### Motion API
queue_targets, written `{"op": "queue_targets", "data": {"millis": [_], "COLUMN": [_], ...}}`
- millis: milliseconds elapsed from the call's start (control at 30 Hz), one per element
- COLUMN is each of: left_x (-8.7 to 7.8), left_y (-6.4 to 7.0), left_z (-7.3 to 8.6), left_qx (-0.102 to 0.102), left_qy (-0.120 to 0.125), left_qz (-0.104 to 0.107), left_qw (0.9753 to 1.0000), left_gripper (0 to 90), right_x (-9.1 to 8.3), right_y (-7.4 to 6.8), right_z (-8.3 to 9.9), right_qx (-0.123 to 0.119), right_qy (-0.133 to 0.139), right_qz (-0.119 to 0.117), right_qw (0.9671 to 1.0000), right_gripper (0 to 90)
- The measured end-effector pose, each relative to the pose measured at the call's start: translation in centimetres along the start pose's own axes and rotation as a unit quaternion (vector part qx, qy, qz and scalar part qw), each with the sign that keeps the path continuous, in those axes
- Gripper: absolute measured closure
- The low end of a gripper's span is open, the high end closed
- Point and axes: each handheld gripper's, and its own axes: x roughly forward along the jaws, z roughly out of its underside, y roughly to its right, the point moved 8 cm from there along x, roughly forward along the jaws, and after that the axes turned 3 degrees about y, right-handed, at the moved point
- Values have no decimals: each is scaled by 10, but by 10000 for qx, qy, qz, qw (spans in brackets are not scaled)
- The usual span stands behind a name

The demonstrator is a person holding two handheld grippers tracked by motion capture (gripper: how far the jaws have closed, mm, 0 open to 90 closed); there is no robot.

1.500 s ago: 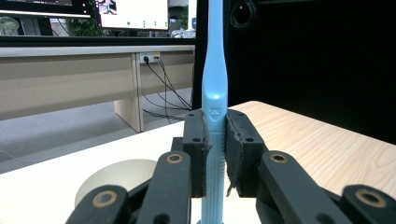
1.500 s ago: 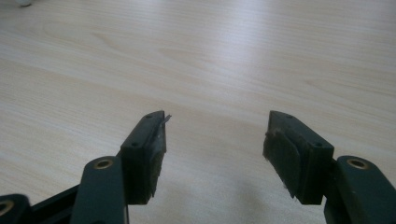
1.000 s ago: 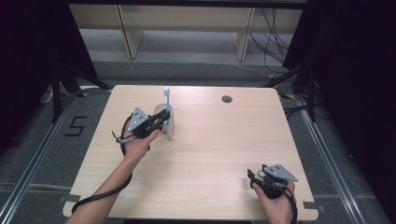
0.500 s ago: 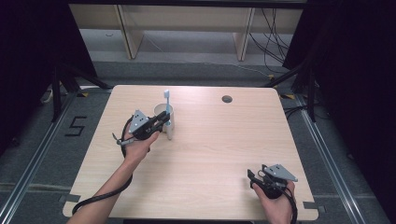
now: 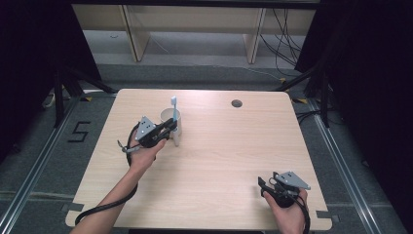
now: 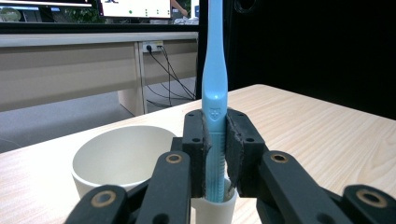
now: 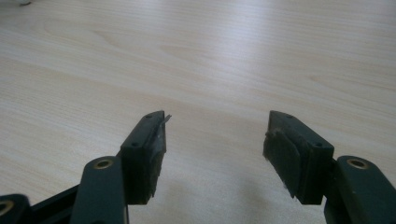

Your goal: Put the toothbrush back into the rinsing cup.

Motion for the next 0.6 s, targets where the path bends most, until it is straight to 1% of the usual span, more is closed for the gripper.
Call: {"op": "queue_targets", "data": {"millis": [67, 133, 167, 200, 267, 300, 333, 367, 433, 500, 533, 567, 600], "left_x": [-1, -2, -2, -3, -5, -7, -8, -9, -11, -14, -16, -17, -17], "left_y": [0, 0, 0, -1, 0, 0, 1, 2, 4, 3, 3, 2, 2], "left_z": [2, 3, 4, 4, 5, 5, 6, 6, 6, 8, 8, 8, 8], "left_qx": [13, 101, 141, 151, 66, 67, 86, 121, 165, 222, 200, 181, 181], "left_qy": [-45, -93, -111, -137, -177, -214, -241, -272, -285, -359, -380, -379, -379], "left_qz": [-7, 11, 11, 17, 29, 39, 52, 55, 69, 23, 3, -5, -5], "left_qw": [10000, 9999, 9998, 9998, 9998, 9997, 9997, 9995, 9994, 9991, 9991, 9991, 9991], "left_gripper": [781, 778, 773, 761, 724, 704, 679, 655, 614, 577, 557, 539, 523], "right_x": [0, 0, 0, 0, -1, 0, -1, 0, -1, -1, -1, -2, -2], "right_y": [0, 0, 1, 1, 1, 1, 0, 0, -1, -2, -2, -3, -4], "right_z": [0, 0, 0, 0, 0, 0, 0, 0, 0, 1, 0, 1, 1], "right_qx": [0, -6, -11, -19, -20, -14, 19, -9, 13, 23, 3, 142, 172], "right_qy": [-9, -17, -11, -6, -6, -7, -27, -10, -51, -71, -62, -104, -104], "right_qz": [4, 9, 50, 53, 51, 56, 28, 44, 26, 8, 13, 43, 39], "right_qw": [10000, 10000, 10000, 10000, 10000, 10000, 10000, 10000, 10000, 10000, 10000, 9998, 9998], "right_gripper": [392, 392, 392, 392, 392, 392, 392, 392, 392, 392, 392, 392, 392]}}
